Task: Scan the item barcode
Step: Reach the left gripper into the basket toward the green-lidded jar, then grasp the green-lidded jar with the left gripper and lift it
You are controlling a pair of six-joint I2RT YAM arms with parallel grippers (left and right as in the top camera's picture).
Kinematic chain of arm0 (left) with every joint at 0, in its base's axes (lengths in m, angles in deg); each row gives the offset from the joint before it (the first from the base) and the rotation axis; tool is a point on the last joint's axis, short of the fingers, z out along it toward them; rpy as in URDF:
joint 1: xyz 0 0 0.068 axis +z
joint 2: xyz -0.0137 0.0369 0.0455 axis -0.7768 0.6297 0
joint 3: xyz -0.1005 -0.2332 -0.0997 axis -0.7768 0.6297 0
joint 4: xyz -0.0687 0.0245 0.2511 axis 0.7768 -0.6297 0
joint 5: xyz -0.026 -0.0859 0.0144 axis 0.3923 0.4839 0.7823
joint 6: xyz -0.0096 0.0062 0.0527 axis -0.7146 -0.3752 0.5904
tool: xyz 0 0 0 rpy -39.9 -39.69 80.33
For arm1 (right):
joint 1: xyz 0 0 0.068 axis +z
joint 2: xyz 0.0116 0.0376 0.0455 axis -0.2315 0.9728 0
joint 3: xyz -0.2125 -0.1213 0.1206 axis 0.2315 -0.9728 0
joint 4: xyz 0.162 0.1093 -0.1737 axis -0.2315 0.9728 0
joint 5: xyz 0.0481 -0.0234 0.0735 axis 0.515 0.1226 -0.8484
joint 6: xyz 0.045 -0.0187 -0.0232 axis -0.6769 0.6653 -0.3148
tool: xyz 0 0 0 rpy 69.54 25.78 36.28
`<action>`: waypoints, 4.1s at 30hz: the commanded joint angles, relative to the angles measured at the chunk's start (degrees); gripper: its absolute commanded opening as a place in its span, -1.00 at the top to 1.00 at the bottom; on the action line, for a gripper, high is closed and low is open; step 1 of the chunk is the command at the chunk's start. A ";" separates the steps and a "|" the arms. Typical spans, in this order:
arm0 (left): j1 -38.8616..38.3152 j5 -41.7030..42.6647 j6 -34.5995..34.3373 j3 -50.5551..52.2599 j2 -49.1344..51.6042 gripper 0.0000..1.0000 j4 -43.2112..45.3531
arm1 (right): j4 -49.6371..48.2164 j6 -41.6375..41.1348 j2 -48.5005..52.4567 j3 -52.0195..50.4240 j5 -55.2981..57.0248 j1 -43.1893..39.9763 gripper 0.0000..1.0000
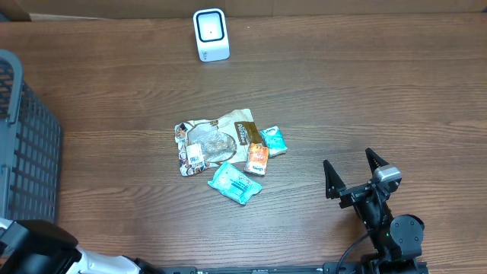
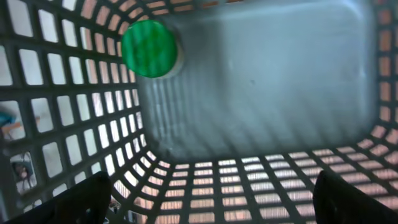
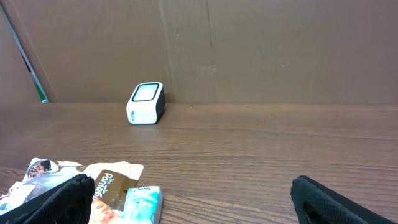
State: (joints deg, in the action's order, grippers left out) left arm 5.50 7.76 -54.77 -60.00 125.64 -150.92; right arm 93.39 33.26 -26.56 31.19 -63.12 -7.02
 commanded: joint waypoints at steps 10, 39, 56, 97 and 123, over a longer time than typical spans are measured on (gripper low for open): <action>8.52 -1.77 -2.01 18.86 0.33 -0.69 7.23 | -0.17 -0.13 -0.46 -0.61 0.52 -0.24 -0.99; 9.99 -11.82 -2.14 24.61 0.37 -0.87 22.14 | -0.17 -0.13 -0.46 -0.61 0.52 -0.24 -1.00; 9.99 -7.34 11.28 24.70 3.56 -0.71 31.43 | -0.17 -0.13 -0.46 -0.61 0.52 -0.24 -1.00; 9.86 -9.62 12.11 33.27 5.97 -0.83 40.50 | -0.17 -0.13 -0.46 -0.61 0.52 -0.24 -1.00; 2.67 3.43 19.78 33.27 5.97 -0.77 46.49 | -0.17 -0.13 -0.46 -0.61 0.52 -0.24 -1.00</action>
State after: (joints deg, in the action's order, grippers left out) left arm 9.54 9.97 -36.76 -27.13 131.52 -105.13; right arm 93.39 33.26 -26.56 31.19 -63.14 -7.02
